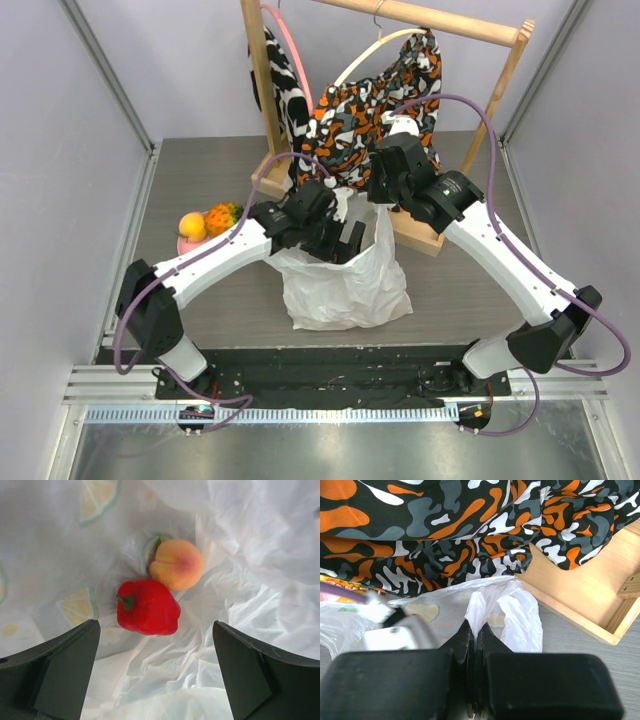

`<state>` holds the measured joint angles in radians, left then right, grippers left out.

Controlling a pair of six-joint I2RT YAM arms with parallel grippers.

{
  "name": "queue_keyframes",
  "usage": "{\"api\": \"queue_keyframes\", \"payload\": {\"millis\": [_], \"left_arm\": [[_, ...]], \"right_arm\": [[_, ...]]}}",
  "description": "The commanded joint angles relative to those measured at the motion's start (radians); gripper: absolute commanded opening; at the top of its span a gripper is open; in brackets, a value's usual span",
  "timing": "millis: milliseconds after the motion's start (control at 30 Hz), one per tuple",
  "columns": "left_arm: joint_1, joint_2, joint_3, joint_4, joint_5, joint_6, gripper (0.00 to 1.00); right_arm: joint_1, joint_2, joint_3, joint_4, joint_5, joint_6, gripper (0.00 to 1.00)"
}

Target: Place the fruits into the plastic bag

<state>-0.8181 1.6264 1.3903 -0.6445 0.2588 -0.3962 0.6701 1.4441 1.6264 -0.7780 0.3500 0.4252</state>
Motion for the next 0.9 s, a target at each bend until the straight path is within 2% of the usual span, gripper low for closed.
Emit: {"api": "queue_keyframes", "payload": {"millis": [0,267,467,700,833,867], "left_arm": [[0.002,-0.100,-0.007,0.071,-0.096,-0.033,1.00],[0.068,-0.226,0.027,0.048,-0.176,-0.056,1.00],[0.204,-0.276,0.107,0.091,-0.116,-0.070,1.00],[0.281,-0.258,0.229,0.140,-0.009,-0.133,1.00],[0.420,-0.247,0.314,0.112,0.002,-0.190,1.00],[0.485,-0.247,0.320,0.091,0.002,-0.185,1.00]], "right_arm": [[-0.004,-0.031,0.006,0.034,0.021,0.003,0.01],[-0.004,-0.008,0.050,0.031,0.035,-0.016,0.01],[-0.004,-0.027,0.027,0.029,0.069,-0.017,0.01],[-0.004,-0.040,0.013,0.031,0.078,0.001,0.01],[-0.004,-0.027,0.033,0.028,0.070,-0.002,0.01],[-0.004,-0.028,0.033,0.029,0.070,-0.002,0.01]]}}
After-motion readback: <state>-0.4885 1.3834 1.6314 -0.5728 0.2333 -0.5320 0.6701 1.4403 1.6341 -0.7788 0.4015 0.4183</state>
